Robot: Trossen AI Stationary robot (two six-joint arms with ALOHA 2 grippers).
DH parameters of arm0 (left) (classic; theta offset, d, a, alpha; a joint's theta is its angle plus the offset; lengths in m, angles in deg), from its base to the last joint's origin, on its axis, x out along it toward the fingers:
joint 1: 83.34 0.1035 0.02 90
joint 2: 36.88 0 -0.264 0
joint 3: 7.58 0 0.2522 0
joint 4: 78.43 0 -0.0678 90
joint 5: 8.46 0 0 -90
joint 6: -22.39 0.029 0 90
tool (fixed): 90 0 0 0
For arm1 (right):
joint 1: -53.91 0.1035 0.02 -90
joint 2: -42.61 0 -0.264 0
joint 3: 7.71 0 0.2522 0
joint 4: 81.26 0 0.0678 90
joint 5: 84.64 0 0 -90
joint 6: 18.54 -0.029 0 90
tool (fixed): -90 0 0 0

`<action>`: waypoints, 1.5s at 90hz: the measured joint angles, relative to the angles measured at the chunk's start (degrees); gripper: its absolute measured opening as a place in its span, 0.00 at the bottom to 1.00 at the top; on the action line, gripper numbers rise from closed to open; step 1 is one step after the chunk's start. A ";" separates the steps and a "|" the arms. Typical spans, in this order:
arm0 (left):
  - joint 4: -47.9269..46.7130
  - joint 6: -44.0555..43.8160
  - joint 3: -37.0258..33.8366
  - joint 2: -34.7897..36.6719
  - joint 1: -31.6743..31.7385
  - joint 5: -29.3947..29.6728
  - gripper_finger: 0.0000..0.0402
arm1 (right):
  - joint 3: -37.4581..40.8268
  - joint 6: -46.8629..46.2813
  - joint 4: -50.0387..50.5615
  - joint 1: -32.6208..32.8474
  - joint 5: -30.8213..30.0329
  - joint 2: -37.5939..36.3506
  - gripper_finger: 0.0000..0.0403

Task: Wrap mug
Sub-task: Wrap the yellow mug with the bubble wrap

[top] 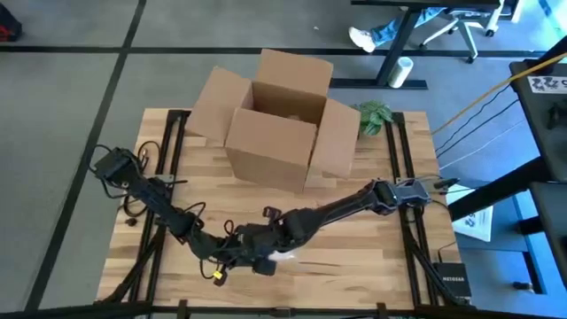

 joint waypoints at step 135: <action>-26.97 -22.86 -11.15 19.74 -19.77 30.88 0.00 | 8.84 2.20 -20.24 -3.46 13.90 -0.05 0.00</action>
